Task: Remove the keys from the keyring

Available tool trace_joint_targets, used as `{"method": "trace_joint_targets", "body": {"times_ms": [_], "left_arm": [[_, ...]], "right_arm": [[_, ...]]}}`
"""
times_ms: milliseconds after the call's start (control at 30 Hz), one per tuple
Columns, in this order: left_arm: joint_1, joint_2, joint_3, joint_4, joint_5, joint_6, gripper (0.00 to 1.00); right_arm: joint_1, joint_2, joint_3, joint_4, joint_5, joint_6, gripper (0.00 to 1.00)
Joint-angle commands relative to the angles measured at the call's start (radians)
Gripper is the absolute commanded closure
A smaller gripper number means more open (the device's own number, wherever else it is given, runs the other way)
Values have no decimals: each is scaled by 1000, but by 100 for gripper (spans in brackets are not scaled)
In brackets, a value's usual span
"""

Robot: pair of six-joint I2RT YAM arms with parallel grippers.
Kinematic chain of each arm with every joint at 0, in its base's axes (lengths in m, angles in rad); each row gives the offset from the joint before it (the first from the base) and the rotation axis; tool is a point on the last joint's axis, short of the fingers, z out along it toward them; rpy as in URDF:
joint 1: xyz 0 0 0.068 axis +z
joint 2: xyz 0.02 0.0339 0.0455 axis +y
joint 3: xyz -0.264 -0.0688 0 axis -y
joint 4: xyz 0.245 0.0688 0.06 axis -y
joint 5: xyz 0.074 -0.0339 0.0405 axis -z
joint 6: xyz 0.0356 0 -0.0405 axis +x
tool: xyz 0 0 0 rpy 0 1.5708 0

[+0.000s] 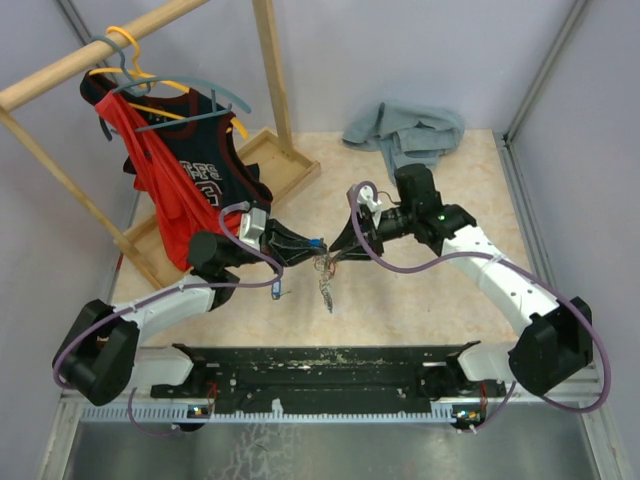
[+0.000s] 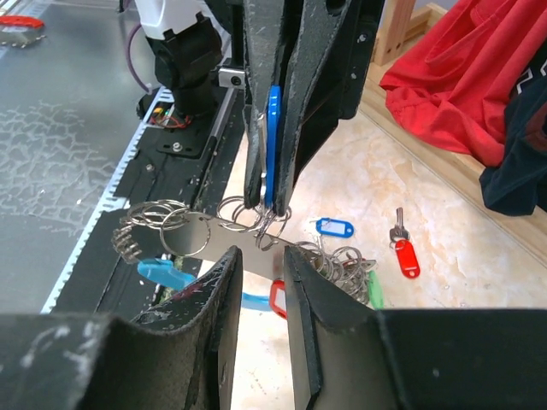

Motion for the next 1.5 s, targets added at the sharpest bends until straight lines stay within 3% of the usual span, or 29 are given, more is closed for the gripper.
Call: {"method": "trace_joint_targets", "body": {"times_ms": [0, 1067, 1467], "left_arm": [[-3, -16, 35, 65, -7, 24, 100], [-30, -33, 25, 37, -138, 33, 100], [-30, -60, 5, 17, -193, 51, 100]], "right_arm": [[22, 1, 25, 88, 48, 78, 74], [59, 6, -14, 225, 168, 245, 76], [60, 3, 1, 201, 118, 245, 72]]}}
